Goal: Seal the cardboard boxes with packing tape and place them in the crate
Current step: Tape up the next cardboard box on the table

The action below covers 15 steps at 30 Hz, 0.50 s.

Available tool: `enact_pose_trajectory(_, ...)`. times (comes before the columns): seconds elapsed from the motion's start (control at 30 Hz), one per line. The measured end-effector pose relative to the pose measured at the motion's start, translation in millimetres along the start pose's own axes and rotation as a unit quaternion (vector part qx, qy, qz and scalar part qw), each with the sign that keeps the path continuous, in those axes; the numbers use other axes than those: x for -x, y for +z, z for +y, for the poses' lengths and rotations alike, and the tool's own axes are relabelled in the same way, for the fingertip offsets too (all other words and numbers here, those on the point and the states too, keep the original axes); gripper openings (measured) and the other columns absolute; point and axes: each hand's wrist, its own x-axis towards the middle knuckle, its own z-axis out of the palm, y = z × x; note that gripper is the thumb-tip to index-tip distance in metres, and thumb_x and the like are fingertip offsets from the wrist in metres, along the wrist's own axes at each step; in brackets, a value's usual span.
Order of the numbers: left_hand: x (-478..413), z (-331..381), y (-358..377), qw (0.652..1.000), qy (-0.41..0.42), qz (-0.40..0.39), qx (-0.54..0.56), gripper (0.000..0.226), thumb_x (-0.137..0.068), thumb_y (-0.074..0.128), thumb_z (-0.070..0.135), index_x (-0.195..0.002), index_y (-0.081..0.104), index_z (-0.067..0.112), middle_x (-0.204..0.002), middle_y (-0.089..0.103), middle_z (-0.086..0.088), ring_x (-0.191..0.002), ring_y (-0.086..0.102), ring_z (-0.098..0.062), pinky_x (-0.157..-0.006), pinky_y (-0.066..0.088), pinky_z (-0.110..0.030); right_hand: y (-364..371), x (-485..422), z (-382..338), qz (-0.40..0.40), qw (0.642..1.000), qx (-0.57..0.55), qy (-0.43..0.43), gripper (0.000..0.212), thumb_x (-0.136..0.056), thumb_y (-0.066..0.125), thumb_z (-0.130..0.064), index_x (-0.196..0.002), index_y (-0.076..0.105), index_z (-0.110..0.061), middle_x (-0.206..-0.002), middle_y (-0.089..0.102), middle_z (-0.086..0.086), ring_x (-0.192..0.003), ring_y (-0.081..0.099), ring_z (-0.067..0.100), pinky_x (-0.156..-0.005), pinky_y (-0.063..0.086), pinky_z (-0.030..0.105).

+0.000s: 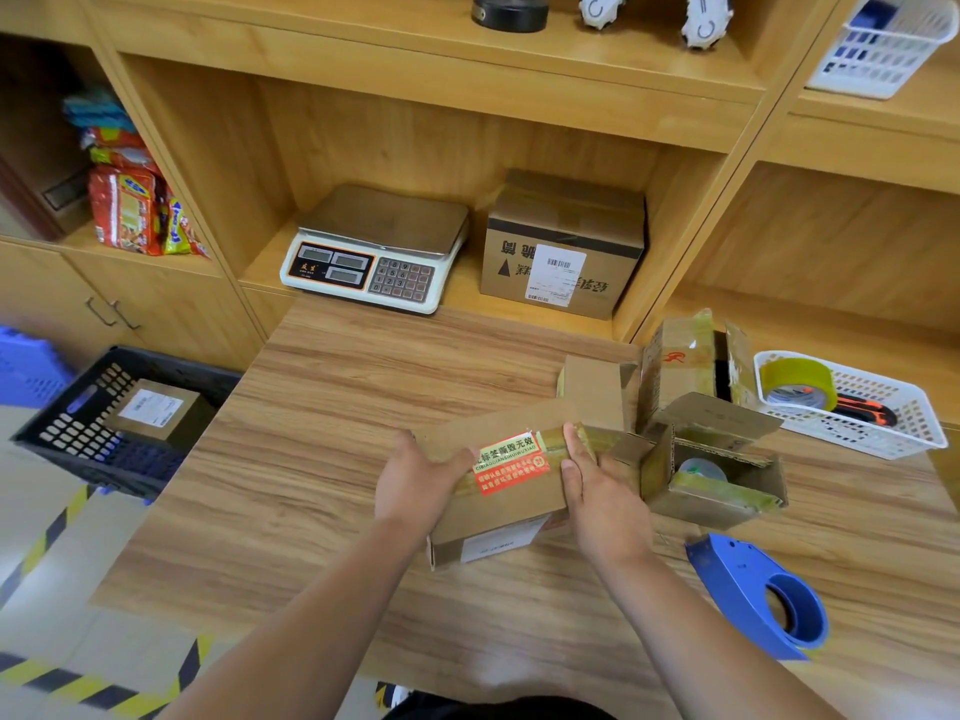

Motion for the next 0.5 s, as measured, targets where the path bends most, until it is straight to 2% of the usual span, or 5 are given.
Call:
enact_pose_trajectory(0.13,-1,-2,0,1.0,0.013,-0.011,-0.011,0.05,-0.08,0.064,0.052,-0.096,0.038,0.013,-0.077,0.049,0.008,-0.083,0.051,-0.025,-0.066,0.033,-0.031,2,1,-1,0.009,1.0,0.001,0.002,0.047,-0.1,0.019,-0.044,-0.147,0.011,-0.048,-0.127,0.049,0.001,-0.115,0.052,0.023,-0.077,0.046,0.033)
enact_pose_trajectory(0.23,-8,-5,-5,0.999,0.024,-0.04,-0.017,0.044,-0.086,0.06,0.047,-0.101,0.041,0.01,-0.103,0.061,-0.011,-0.101,0.057,-0.033,-0.072,0.037,-0.033,4,2,-1,0.014,1.0,-0.002,0.002,0.048,-0.099,0.017,-0.044,-0.147,0.011,-0.048,-0.125,0.05,0.003,-0.115,0.052,0.024,-0.077,0.047,0.034)
enact_pose_trajectory(0.37,-15,-10,-13,0.996,0.019,-0.09,-0.005,0.054,-0.091,0.054,0.043,-0.124,0.042,0.001,-0.117,0.06,-0.017,-0.109,0.055,-0.033,-0.083,0.042,-0.035,4,3,-2,0.007,1.0,-0.007,0.001,0.049,-0.098,0.014,-0.046,-0.147,0.011,-0.047,-0.127,0.049,0.003,-0.118,0.05,0.024,-0.079,0.047,0.035)
enact_pose_trajectory(0.43,-17,-12,-15,0.994,0.025,-0.106,0.003,0.049,-0.093,0.051,0.041,-0.123,0.043,0.003,-0.113,0.061,-0.014,-0.105,0.056,-0.031,-0.079,0.041,-0.033,3,4,-2,0.005,1.0,-0.017,0.007,0.049,-0.099,0.015,-0.045,-0.147,0.01,-0.048,-0.126,0.048,0.003,-0.117,0.051,0.024,-0.079,0.047,0.035)
enact_pose_trajectory(0.5,-18,-14,-17,0.993,0.037,-0.116,0.009,0.027,-0.094,0.05,0.039,-0.102,0.047,0.013,-0.095,0.062,-0.006,-0.091,0.056,-0.026,-0.07,0.038,-0.031,2,4,-2,0.006,1.0,-0.023,0.012,0.048,-0.099,0.016,-0.043,-0.147,0.011,-0.048,-0.124,0.048,0.003,-0.115,0.051,0.024,-0.078,0.047,0.035)
